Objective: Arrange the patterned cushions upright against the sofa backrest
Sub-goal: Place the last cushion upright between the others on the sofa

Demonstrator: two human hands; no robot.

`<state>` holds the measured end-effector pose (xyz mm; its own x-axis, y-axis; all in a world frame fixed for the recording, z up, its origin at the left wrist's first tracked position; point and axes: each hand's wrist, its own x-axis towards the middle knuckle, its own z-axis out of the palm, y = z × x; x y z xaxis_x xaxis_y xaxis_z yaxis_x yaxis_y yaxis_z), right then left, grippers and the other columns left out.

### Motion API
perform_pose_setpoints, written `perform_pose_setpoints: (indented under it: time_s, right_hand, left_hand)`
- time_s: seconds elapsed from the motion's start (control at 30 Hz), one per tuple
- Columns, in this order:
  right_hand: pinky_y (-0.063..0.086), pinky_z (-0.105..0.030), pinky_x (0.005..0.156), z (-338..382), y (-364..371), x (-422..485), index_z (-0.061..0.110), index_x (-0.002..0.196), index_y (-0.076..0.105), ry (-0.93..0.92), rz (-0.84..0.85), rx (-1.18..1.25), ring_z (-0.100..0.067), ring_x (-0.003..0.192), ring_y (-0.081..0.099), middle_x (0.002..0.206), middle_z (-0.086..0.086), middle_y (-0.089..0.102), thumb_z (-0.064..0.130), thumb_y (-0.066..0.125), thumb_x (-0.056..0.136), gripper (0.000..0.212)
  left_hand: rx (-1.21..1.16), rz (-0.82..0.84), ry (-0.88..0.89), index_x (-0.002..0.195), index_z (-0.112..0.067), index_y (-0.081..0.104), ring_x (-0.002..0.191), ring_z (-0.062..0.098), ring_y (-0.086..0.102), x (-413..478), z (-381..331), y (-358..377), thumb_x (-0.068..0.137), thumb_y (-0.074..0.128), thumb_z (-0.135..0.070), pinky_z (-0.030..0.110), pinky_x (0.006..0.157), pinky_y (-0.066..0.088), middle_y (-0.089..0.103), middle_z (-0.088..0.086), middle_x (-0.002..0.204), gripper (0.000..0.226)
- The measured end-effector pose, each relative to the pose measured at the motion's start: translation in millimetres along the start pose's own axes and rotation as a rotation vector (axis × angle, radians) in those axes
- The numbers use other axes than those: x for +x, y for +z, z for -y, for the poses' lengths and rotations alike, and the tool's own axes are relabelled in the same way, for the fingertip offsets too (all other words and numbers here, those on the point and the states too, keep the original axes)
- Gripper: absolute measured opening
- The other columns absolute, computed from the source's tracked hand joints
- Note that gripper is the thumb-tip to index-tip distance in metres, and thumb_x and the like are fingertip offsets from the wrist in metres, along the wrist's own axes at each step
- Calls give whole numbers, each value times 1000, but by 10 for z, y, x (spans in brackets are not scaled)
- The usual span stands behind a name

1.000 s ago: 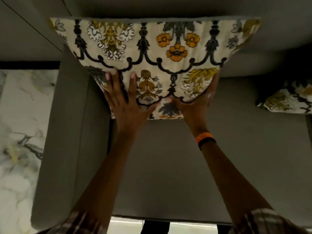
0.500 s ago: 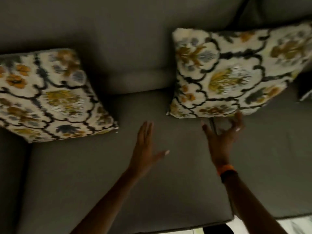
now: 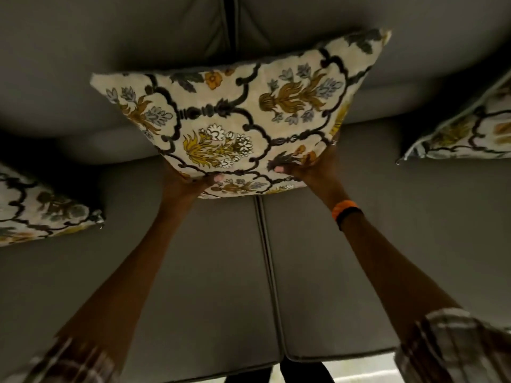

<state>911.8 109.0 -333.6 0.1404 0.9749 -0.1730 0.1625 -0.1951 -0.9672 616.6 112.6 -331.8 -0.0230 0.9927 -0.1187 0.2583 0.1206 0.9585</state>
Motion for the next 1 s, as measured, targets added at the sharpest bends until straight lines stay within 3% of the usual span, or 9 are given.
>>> perform_pose_setpoints:
  time_s: [0.13, 0.23, 0.3, 0.4, 0.53, 0.67, 0.77, 0.9, 1.0]
  right_hand:
    - [55, -58, 114, -106, -56, -137, 23, 163, 32, -46, -106, -112, -27, 148, 56, 163, -9, 52, 59, 105, 47, 142]
    - [29, -55, 130, -172, -242, -507, 29, 171, 14, -24, -124, -337, -20, 162, 21, 178, -6, 22, 55, 101, 54, 148]
    - [22, -53, 130, -289, -445, -784, 31, 169, 12, 44, -90, -474, -24, 162, 16, 178, -11, 18, 47, 102, 58, 144]
    - [29, -59, 130, -426, -877, -1046, 23, 170, 21, 92, -97, -563, -35, 160, 25, 175, -12, 24, 41, 102, 65, 134]
    - [38, -60, 124, -689, -1920, -1045, 20, 167, 28, 185, -210, -575, -38, 156, 35, 172, -13, 28, 38, 100, 69, 123]
    - [37, -60, 127, -808, -3187, -790, 20, 169, 18, 238, -437, -266, -33, 158, 30, 174, -11, 20, 30, 99, 75, 125]
    - [31, -61, 130, -849, -4227, -352, 17, 170, 4, 129, -595, -99, -32, 162, 25, 177, -14, 15, 53, 99, 65, 146]
    - [32, -40, 133, -929, -5356, 290, 2, 167, -13, -31, -364, -87, -10, 163, 29, 177, -14, 11, 17, 103, 67, 154]
    - [38, -54, 129, -788, -5597, 570, 5, 168, -11, -62, -241, -67, -27, 163, 33, 177, -17, 21, 23, 103, 69, 152]
  left_hand:
    - [18, -96, -17, 157, -5, 23, 146, 13, 45, -95, -60, 40, 65, 95, -23, 18, 115, 43, 41, 9, 160, 118]
    - [393, -257, -34, 162, -16, 6, 153, 31, 27, -794, 14, 346, 74, 85, -52, 29, 121, 31, 18, 16, 167, 124]
    - [702, -73, 48, 161, -18, 7, 148, 43, 31, -1357, 159, 622, 77, 63, -72, 54, 118, 37, 23, 22, 163, 115]
    - [944, 312, 278, 163, -28, -3, 146, 42, 36, -1748, 293, 1168, 85, 51, -68, 62, 109, 45, 31, 18, 161, 103]
    - [816, 435, 346, 160, -37, -8, 151, 31, 23, -1607, -115, 2363, 89, 71, -44, 53, 119, 39, 28, 13, 164, 107]
    - [573, 411, 306, 161, -30, 0, 157, 23, 12, -1080, -581, 3603, 87, 77, -39, 50, 126, 29, 15, 10, 170, 107]
    - [241, 292, 208, 159, -36, -2, 159, 21, 13, -588, -989, 4398, 75, 89, -40, 51, 126, 29, 8, 4, 171, 124]
    - [40, 231, 161, 160, -33, -2, 157, 20, 25, -59, -1395, 5177, 60, 95, -47, 43, 124, 36, 15, 8, 171, 140]
    - [-35, 279, 66, 158, -20, 11, 146, 5, 34, -21, -1517, 5553, 55, 95, -41, 31, 122, 35, 31, -9, 160, 134]
